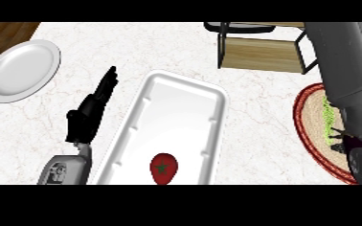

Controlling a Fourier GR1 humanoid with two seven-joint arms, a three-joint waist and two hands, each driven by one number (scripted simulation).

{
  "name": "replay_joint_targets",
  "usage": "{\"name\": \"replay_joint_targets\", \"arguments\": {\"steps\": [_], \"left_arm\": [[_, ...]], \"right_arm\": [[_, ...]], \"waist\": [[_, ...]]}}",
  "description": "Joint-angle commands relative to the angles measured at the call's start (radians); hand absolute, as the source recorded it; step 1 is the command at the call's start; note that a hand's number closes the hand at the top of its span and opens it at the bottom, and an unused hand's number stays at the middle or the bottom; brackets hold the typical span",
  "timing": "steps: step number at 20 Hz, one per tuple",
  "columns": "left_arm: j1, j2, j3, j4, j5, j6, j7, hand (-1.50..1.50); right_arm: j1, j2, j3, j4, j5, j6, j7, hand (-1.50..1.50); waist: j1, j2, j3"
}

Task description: Pick the squash from the placemat and place it in the tiered shelf

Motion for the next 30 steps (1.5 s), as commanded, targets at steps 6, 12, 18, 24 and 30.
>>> {"name": "replay_joint_targets", "arguments": {"steps": [6, 12, 18, 24, 30], "left_arm": [[-0.043, -0.011, 0.003, 0.021, -0.004, 0.006, 0.031, 0.0], [0.037, -0.031, -0.014, 0.025, -0.02, 0.022, -0.054, 0.0], [0.036, -0.039, -0.019, -0.018, -0.03, 0.04, -0.006, 0.0], [0.033, -0.006, -0.001, 0.026, -0.022, 0.007, -0.047, 0.0], [0.032, 0.019, 0.028, -0.034, 0.024, -0.028, 0.006, 0.0]], "right_arm": [[0.035, -0.004, 0.008, -0.073, 0.053, 0.015, 0.162, -1.5], [0.077, 0.021, -0.039, -0.193, -0.112, 0.0, 0.08, -1.5], [0.109, -0.008, -0.034, -0.312, -0.227, 0.142, 0.044, -1.5], [0.043, -0.007, -0.109, -0.344, -0.272, -0.02, 0.074, -1.5], [0.088, -0.118, -0.173, -0.532, -0.279, 0.038, 0.205, -1.5]], "waist": [[-0.015, -0.005, 0.001], [-0.02, -0.009, 0.001], [-0.021, -0.01, 0.001], [-0.014, -0.006, 0.001], [-0.029, -0.014, 0.001]]}}
